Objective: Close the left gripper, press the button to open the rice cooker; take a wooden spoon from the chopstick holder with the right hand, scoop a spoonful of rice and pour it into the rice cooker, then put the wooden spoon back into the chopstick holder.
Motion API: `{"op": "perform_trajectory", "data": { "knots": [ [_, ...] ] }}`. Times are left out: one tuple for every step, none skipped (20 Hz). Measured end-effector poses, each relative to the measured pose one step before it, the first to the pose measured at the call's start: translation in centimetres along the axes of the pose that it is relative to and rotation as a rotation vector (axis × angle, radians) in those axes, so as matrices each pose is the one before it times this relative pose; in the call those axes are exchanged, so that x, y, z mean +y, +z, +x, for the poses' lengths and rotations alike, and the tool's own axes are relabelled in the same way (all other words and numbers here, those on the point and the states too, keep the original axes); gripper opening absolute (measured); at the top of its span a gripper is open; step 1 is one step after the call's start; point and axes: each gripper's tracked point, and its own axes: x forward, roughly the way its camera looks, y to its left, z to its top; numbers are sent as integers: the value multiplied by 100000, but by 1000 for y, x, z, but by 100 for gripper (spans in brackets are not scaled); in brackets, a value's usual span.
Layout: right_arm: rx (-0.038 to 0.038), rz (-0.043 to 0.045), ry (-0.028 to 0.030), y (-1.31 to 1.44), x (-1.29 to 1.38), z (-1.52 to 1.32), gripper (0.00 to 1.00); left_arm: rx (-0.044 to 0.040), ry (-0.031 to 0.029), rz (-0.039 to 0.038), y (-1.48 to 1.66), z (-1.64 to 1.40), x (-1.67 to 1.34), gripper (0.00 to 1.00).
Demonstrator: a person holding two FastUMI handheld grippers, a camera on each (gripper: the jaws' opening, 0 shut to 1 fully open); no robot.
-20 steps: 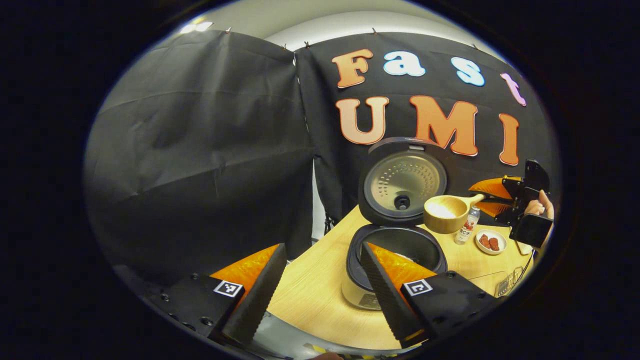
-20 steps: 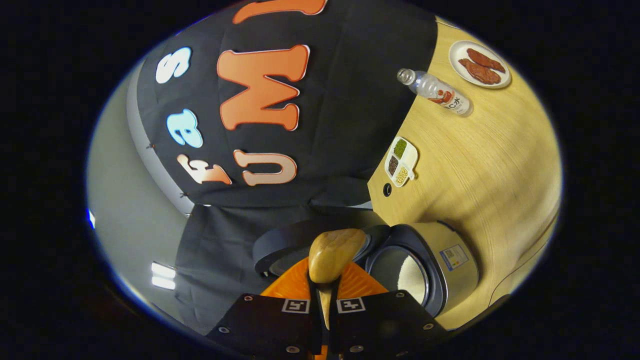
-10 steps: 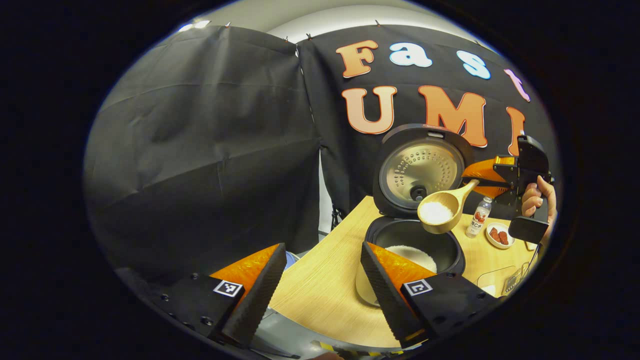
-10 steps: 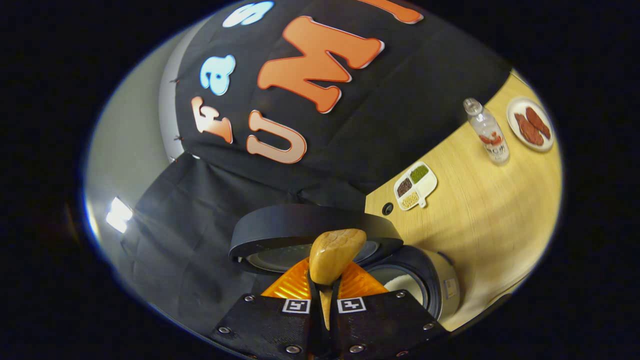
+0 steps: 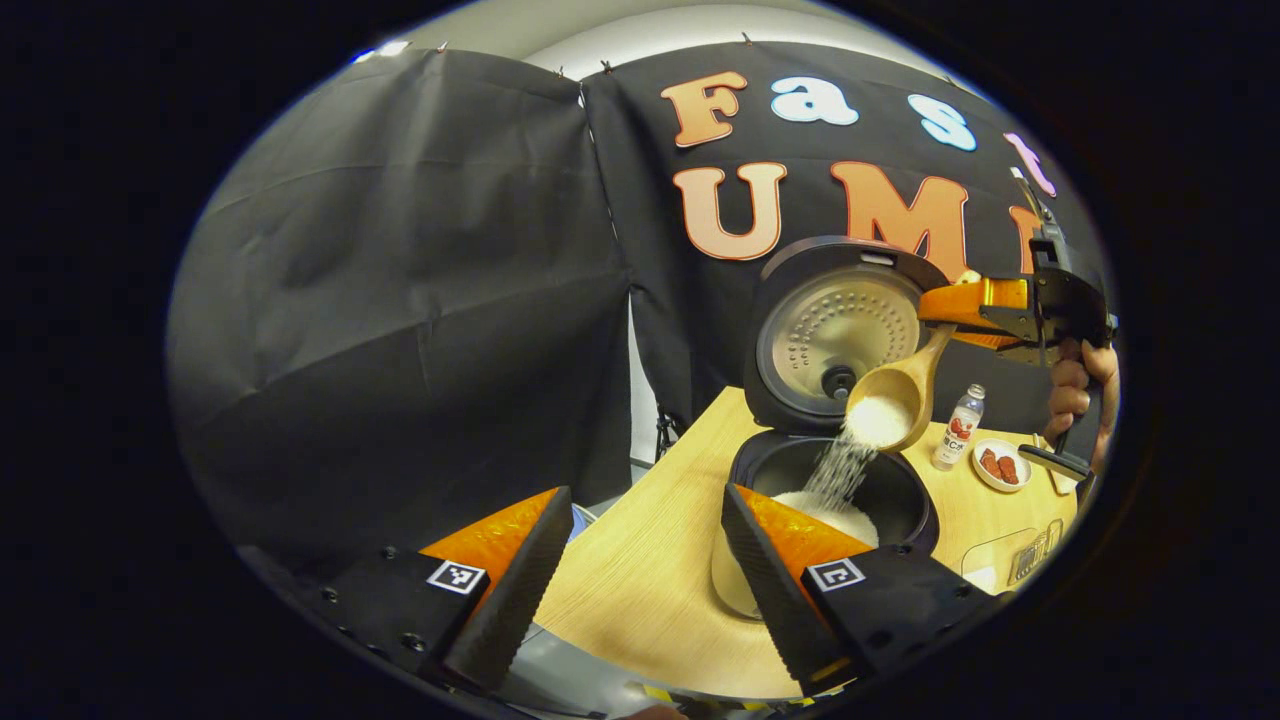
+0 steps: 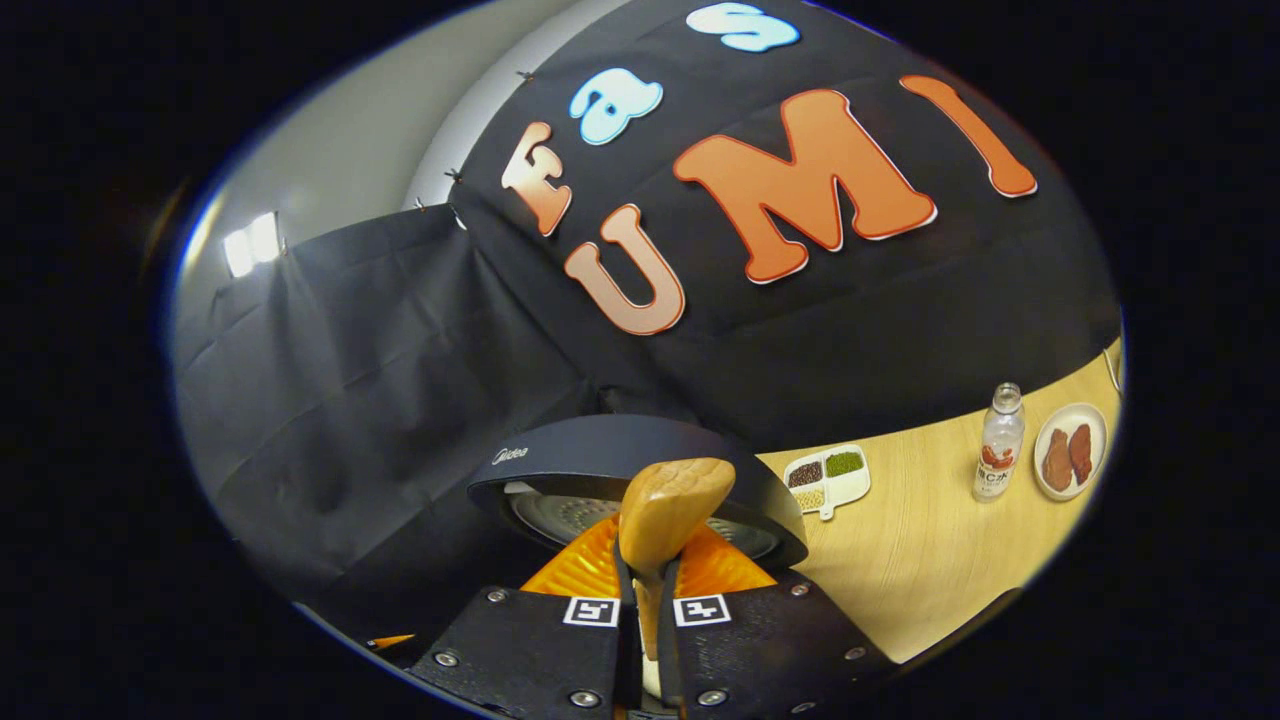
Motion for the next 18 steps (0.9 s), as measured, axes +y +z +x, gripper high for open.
{"op": "perform_trajectory", "data": {
  "knots": [
    [-237, -2543, 33, 103, 77, 139, 6, 433, 176, -254, 79, 191, 1, 97],
    [100, -2116, 551, -191, 112, -99, 6, 258, 141, -161, 133, 245, -17, 97],
    [137, -2544, 562, 60, 11, -6, 6, 8, 80, -66, 440, 777, -44, 97],
    [-360, -2416, 193, 55, 14, 150, 5, 103, -78, 34, 224, 470, -182, 97],
    [-247, -2659, -375, -45, 66, 20, 6, 19, -126, 45, 67, 149, -145, 97],
    [-132, -2452, 433, 46, 205, 28, 6, 117, -165, 103, -7, 128, -168, 97],
    [384, -2196, 550, -211, 168, -10, 6, -85, -100, 191, -169, -103, 33, 97],
    [290, -1802, 1025, -96, 338, 13, 6, 43, -86, 254, 3, 28, -37, 97],
    [-114, -2268, 648, -286, 598, -161, 6, -21, -218, 154, -89, 39, -98, 97],
    [-80, -3052, 275, -208, 380, -219, 6, -245, -188, 99, 165, 25, -49, 97],
    [242, -3592, 435, -252, 183, -93, 6, -35, -248, 70, 49, 152, -127, 100],
    [290, -3889, 858, -229, 368, -44, 6, 157, 6, 64, -123, 113, -119, 97],
    [-644, -3479, 1182, -12, 392, -19, 6, 86, -133, -67, -196, 5, 4, 100],
    [-800, -5063, 1303, 171, 489, 2, 6, 219, 32, -94, -39, 70, -28, 97],
    [-52, -4226, 1134, 76, 460, 107, 6, 36, -151, -94, -57, 44, -31, 100],
    [-151, -3625, 1769, -51, 569, -131, 6, 78, 76, -10, 77, 49, -20, 97],
    [-265, -2831, 1825, -7, 853, -125, 6, -151, -158, -47, 78, 96, -74, 97],
    [-87, -3465, 1493, 206, 533, -64, 6, -114, 116, 45, 37, -2, -65, 97]
  ]
}}
